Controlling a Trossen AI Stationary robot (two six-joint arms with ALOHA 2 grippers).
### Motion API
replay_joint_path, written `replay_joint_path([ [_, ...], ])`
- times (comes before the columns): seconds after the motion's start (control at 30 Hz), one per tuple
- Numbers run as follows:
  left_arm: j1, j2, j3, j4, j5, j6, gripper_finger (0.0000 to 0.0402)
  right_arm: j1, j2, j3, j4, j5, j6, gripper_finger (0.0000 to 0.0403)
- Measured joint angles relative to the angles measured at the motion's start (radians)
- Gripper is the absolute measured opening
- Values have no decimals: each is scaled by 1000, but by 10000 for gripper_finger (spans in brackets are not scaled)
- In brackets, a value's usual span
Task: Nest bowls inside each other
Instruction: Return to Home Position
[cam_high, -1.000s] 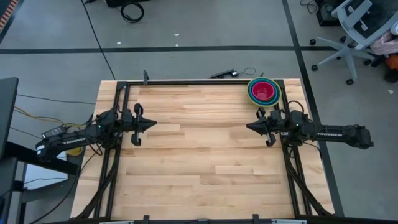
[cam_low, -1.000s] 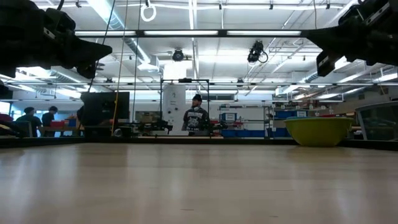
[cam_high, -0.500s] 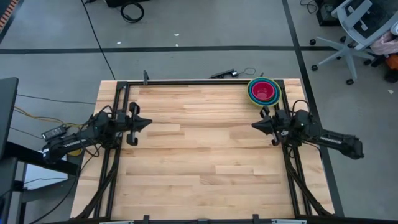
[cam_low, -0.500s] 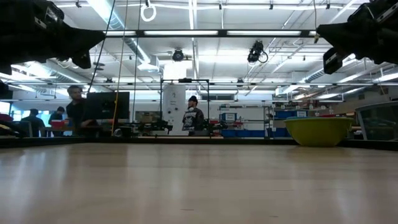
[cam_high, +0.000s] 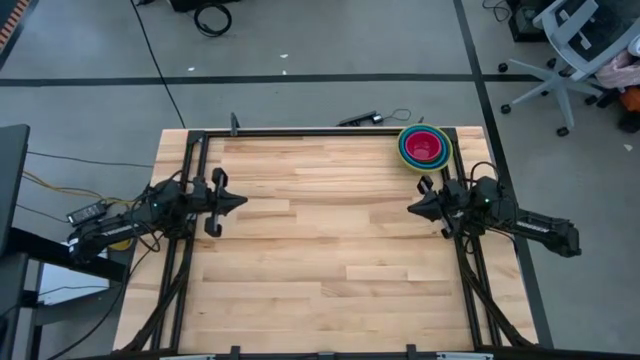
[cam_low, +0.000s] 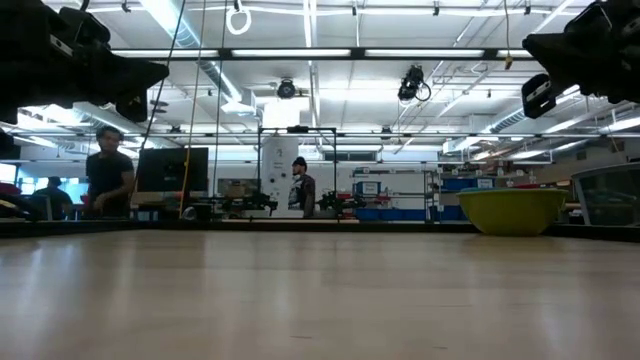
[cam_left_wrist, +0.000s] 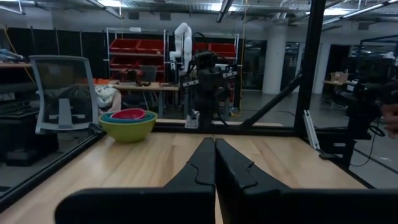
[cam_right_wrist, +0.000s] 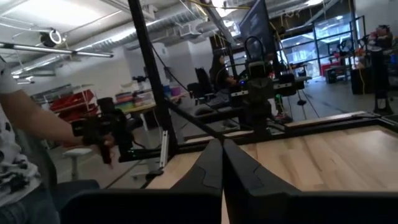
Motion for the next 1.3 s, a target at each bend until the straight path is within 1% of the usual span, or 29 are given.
replay_joint_path([
  [0.1,0,0,0,-15,0,-1,2,0,0,0,1,2,-5,8],
  [0.3,0,2,0,-38,-1,-93,2,0,1,0,1,2,-7,20],
  [1.3,0,2,0,-36,-3,-94,2,0,1,0,2,2,-7,25],
])
